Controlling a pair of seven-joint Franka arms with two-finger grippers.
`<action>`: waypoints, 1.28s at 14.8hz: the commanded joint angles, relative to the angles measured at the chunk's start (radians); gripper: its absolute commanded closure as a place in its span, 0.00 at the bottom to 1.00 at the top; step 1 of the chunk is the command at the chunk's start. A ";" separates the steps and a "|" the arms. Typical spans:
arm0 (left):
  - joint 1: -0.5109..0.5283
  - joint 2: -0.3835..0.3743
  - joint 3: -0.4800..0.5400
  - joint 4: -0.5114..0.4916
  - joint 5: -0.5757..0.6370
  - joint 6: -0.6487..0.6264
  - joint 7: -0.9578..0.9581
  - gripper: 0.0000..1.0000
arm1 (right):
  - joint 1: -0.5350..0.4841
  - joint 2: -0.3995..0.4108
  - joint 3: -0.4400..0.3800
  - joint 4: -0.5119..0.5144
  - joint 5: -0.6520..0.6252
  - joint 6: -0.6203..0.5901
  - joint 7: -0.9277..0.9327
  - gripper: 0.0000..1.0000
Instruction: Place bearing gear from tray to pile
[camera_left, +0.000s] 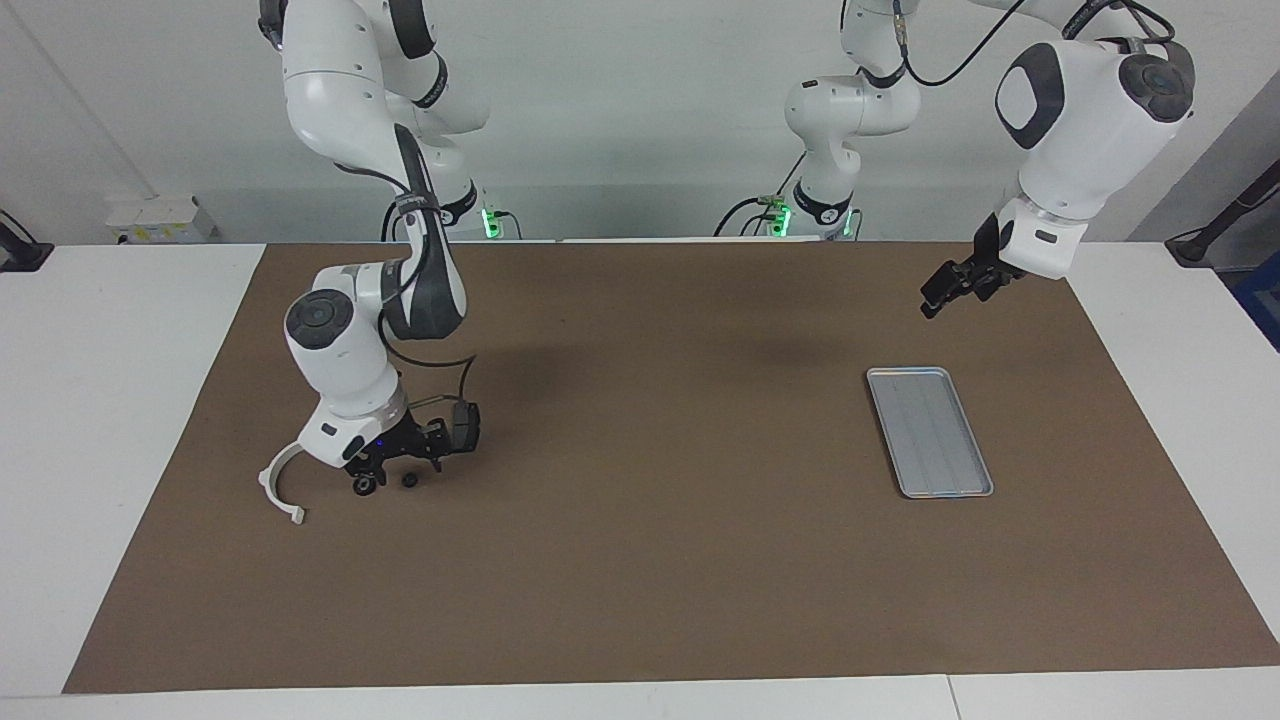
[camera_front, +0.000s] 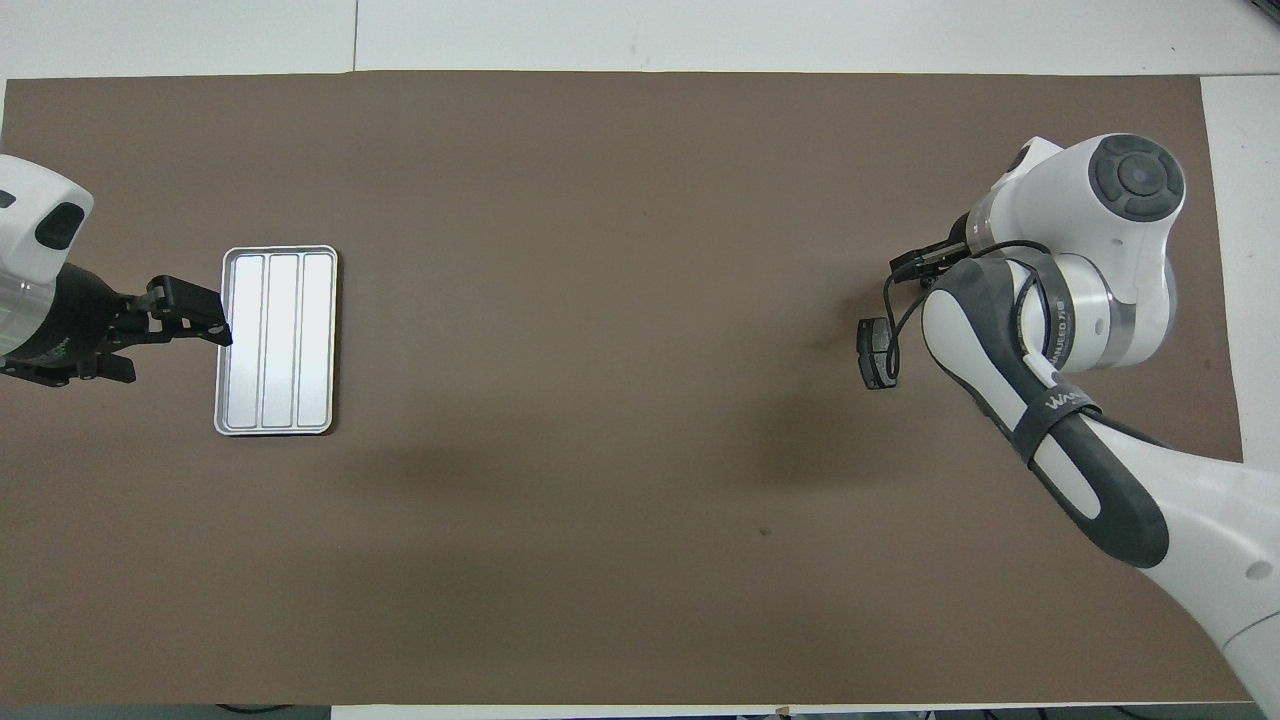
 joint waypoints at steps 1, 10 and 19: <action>0.004 -0.010 -0.003 -0.014 -0.005 0.000 0.006 0.00 | -0.008 -0.083 0.008 0.010 0.014 -0.076 0.024 0.06; 0.002 -0.007 -0.011 -0.011 -0.005 -0.002 0.003 0.00 | -0.019 -0.229 -0.002 0.286 -0.010 -0.568 0.032 0.00; 0.002 -0.007 -0.009 -0.013 -0.005 -0.002 0.004 0.00 | -0.071 -0.368 -0.004 0.289 0.002 -0.662 0.033 0.00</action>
